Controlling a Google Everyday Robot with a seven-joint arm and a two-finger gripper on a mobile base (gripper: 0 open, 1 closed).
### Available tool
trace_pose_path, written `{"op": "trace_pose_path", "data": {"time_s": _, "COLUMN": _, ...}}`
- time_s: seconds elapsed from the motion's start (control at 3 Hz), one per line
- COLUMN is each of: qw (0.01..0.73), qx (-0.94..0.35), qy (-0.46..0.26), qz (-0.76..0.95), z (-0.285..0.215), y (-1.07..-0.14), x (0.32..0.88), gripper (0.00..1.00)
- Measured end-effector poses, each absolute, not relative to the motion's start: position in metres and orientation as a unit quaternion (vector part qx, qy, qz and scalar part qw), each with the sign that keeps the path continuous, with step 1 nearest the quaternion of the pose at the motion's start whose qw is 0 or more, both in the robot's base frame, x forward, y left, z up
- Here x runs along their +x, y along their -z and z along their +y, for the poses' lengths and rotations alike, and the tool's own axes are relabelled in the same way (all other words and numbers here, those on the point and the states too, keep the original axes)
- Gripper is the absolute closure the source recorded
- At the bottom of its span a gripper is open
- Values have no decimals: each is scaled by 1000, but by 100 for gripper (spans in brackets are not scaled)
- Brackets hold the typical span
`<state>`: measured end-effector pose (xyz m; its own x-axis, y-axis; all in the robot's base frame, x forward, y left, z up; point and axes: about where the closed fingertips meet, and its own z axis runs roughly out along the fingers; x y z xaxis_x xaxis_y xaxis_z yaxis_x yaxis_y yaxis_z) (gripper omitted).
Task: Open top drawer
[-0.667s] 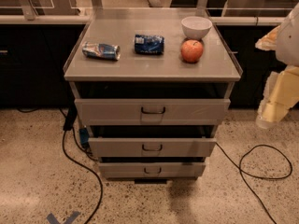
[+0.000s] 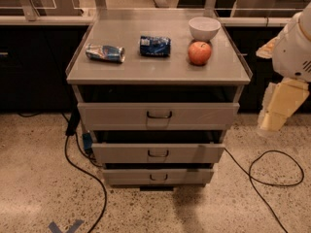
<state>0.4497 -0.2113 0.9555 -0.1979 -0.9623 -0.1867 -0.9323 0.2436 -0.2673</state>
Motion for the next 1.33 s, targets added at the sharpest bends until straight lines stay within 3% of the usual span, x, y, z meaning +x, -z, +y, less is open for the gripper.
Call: {"op": "trace_pose_path", "data": {"time_s": 1.33, "qw": 176, "qx": -622, "qy": 14, "qz": 763, "z": -195, "y": -885, "x": 479, "gripper": 0}}
